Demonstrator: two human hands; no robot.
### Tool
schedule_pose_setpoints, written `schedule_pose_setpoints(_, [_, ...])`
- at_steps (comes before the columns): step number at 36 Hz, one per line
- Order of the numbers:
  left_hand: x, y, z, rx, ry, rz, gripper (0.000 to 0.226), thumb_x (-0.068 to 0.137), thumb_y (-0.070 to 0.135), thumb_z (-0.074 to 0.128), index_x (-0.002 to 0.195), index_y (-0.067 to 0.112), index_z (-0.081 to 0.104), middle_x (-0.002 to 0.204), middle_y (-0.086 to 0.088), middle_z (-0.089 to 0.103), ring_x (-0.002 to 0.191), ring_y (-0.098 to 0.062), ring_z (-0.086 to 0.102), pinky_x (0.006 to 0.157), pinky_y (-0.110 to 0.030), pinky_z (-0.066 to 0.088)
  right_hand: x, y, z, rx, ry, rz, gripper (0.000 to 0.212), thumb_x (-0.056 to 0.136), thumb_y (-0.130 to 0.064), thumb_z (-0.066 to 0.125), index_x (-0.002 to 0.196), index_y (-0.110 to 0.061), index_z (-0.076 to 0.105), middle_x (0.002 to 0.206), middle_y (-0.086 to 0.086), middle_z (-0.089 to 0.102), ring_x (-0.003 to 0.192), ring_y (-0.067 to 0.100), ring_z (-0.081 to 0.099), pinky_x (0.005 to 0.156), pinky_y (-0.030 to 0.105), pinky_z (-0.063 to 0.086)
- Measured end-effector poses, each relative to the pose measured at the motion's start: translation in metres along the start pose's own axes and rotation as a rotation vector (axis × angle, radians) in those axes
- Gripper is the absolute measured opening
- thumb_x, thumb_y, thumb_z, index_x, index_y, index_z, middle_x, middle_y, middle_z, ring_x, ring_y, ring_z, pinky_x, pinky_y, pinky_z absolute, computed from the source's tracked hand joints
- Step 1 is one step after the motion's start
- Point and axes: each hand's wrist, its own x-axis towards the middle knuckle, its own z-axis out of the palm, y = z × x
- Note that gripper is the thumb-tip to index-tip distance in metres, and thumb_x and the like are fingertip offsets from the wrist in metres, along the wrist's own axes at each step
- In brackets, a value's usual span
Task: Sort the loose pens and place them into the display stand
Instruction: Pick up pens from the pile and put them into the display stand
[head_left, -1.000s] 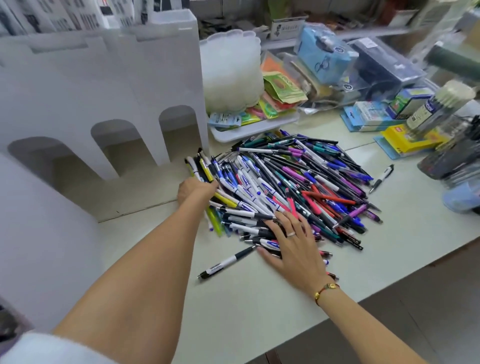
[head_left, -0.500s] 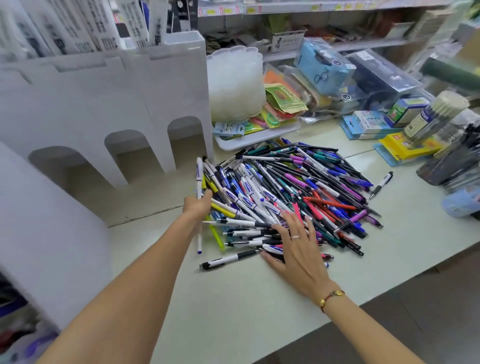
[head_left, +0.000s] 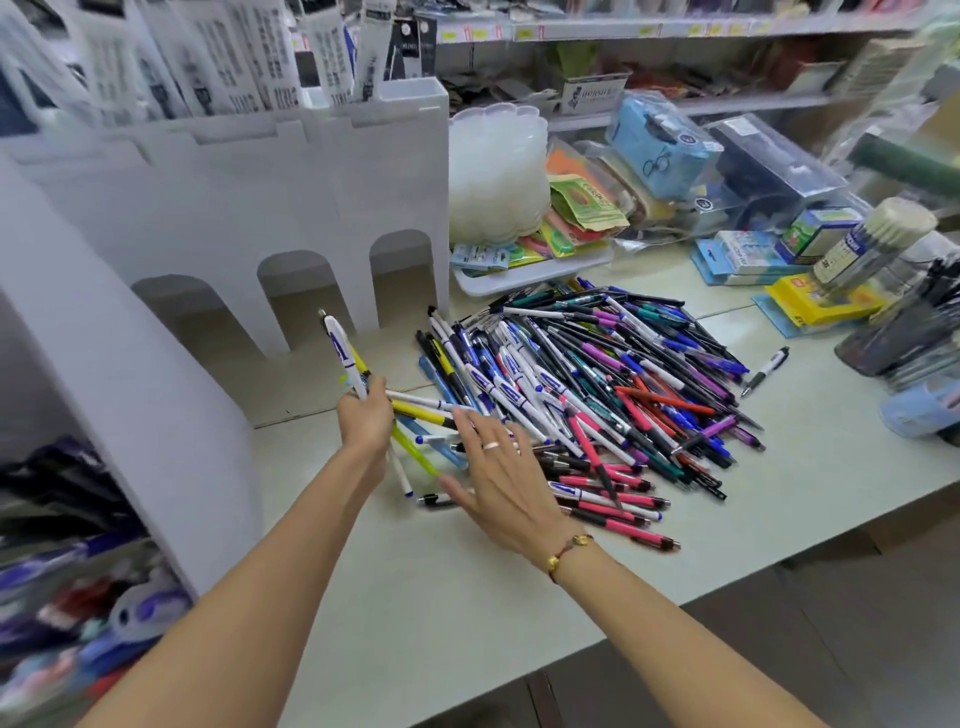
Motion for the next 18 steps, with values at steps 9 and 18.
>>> schedule_pose_setpoints(9, [-0.015,0.030,-0.004,-0.194,0.000,-0.044,0.025,0.097,0.026,0.046,0.075,0.017,0.039,0.071,-0.001,0.038,0.060,-0.013,0.038,0.053,-0.027,0.030,0.046,-0.023,-0.042,1.039,0.194,0.589,0.037,0.101,-0.041,0.038,0.130,-0.024,0.054,0.119,-0.007,0.055,0.112,0.014,0.051,0.091,0.028,0.046])
schedule_pose_setpoints(18, [-0.037,0.031,-0.014,-0.349,-0.212,-0.311,0.030,0.095,0.023,0.046,0.068,0.017,0.035,0.065,-0.003,0.035,0.059,-0.013,0.039,0.055,-0.025,0.036,0.045,-0.023,-0.070,1.537,0.076,0.902,0.032,0.095,-0.039,0.055,0.121,-0.021,0.059,0.094,-0.008,0.062,0.077,0.011,0.064,0.073,0.030,0.050])
